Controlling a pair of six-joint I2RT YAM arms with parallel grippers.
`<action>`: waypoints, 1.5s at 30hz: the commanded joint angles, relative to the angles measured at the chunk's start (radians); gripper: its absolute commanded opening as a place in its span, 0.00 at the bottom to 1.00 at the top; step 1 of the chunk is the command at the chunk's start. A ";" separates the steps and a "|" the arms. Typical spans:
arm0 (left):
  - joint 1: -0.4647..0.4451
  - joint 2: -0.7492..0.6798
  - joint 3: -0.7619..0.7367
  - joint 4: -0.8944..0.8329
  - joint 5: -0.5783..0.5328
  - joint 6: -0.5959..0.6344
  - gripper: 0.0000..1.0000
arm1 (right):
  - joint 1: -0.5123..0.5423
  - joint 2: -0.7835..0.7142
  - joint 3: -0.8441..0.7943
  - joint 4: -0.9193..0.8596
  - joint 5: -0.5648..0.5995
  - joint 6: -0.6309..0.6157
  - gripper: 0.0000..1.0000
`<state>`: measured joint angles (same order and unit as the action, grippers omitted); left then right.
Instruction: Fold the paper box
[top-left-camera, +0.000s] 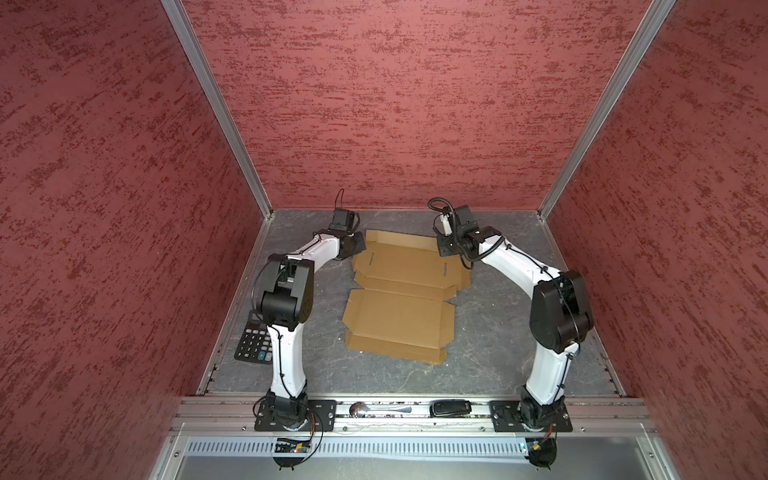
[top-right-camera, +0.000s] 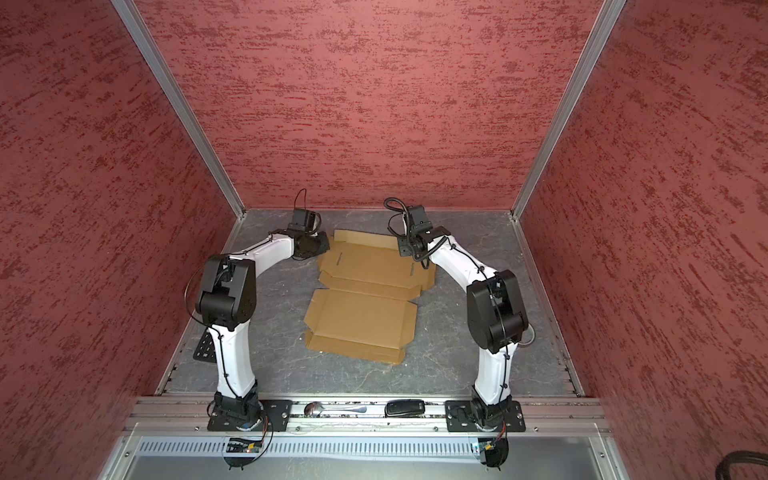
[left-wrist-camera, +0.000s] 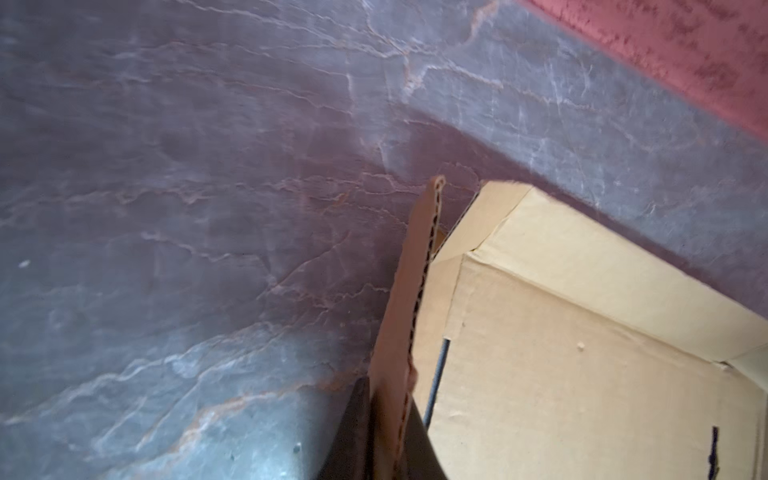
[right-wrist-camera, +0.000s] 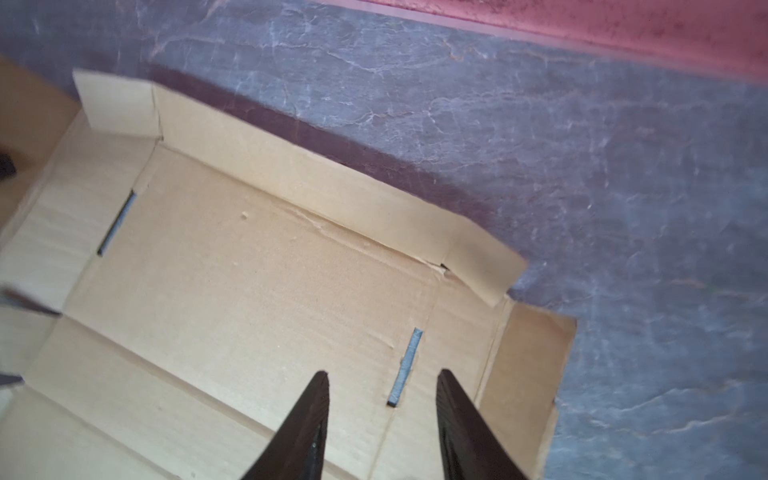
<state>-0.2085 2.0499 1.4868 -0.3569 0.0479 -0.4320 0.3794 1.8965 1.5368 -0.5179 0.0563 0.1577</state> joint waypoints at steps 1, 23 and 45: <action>-0.003 -0.053 -0.049 0.087 -0.054 -0.078 0.13 | -0.018 -0.023 -0.010 0.056 -0.042 0.136 0.44; 0.046 -0.019 -0.012 -0.060 0.034 0.037 0.42 | -0.031 -0.038 -0.095 0.146 -0.151 0.247 0.47; 0.044 0.139 0.273 -0.336 0.047 0.303 0.30 | 0.018 -0.063 -0.225 0.251 -0.260 0.493 0.45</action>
<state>-0.1585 2.1593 1.7355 -0.6769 0.1028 -0.1581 0.3855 1.8446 1.3075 -0.3000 -0.1898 0.6018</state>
